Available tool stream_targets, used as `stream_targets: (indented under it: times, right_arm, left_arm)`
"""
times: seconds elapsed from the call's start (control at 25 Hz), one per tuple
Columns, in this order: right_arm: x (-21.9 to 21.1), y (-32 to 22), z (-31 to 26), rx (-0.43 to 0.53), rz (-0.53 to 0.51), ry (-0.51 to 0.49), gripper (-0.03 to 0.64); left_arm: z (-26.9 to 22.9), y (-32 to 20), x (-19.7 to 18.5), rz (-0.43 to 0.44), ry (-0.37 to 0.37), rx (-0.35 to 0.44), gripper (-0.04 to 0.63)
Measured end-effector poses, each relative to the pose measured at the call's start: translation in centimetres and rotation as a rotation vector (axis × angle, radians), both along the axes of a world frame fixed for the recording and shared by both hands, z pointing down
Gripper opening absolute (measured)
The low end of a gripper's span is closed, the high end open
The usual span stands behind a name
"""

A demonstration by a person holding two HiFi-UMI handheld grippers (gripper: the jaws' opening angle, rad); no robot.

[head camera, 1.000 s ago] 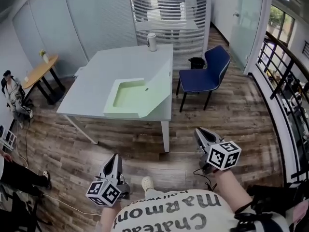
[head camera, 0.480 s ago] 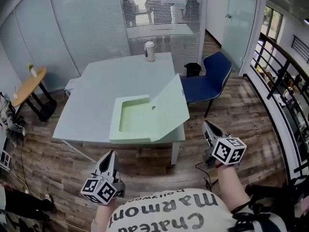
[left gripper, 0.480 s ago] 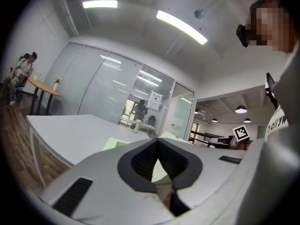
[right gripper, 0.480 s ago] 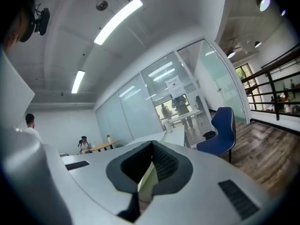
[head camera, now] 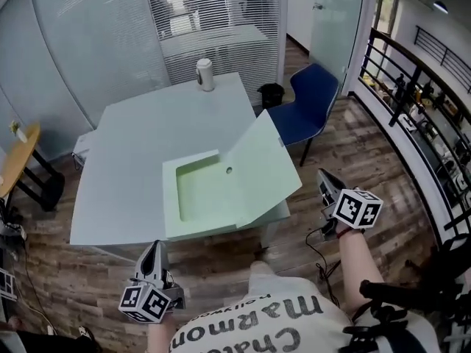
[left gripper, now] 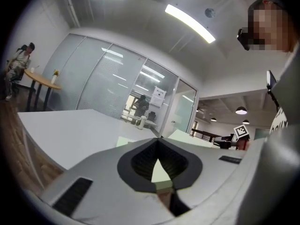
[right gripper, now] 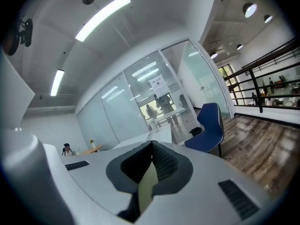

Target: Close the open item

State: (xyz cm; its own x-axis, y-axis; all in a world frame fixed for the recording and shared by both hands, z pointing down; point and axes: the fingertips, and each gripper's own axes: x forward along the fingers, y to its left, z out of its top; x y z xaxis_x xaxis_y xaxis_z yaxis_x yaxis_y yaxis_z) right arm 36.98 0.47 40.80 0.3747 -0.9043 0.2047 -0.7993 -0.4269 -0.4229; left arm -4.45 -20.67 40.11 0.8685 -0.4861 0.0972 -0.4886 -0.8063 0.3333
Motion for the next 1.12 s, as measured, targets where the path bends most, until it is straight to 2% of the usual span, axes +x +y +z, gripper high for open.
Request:
stream_targets:
  times: [0.12,0.28,0.56,0.72,0.88,1.0,1.12]
  right_arm:
    - [2.6,-2.2,1.6,-0.014,-0.006,-0.064,-0.005]
    - [5.3,-6.1,1.9,0.033,-0.026,-0.161,-0.005]
    - [7.5,-12.6,4.3,0.022,-0.078,-0.289,-0.005]
    - [5.4,-16.1,3.6,0.082,-0.19,-0.383,-0.005]
    - [0.8,-19.3,1.3,0.101,-0.321,-0.434,-0.005]
    - [-3.2,-23.1,-1.3,0.149,-0.519,-0.317,-0.005]
    - [-6.2,-26.1,-2.3,0.139,-0.609,-0.25,-0.005]
  left_arm:
    - [0.9,-1.8,0.0,-0.011,-0.012,-0.033,0.018]
    - [1.0,-4.0,-0.1,-0.02,0.02,-0.052,0.018]
    - [0.9,-8.7,0.1,-0.072,0.022,-0.059,0.018]
    - [1.0,-10.7,1.2,-0.093,0.035,-0.091,0.018]
    - [1.3,-12.0,1.1,-0.124,0.025,-0.096,0.018]
    - [2.1,-12.6,0.1,-0.153,0.026,-0.105,0.018]
    - [2.8,-12.7,-0.7,-0.176,0.027,-0.118,0.018]
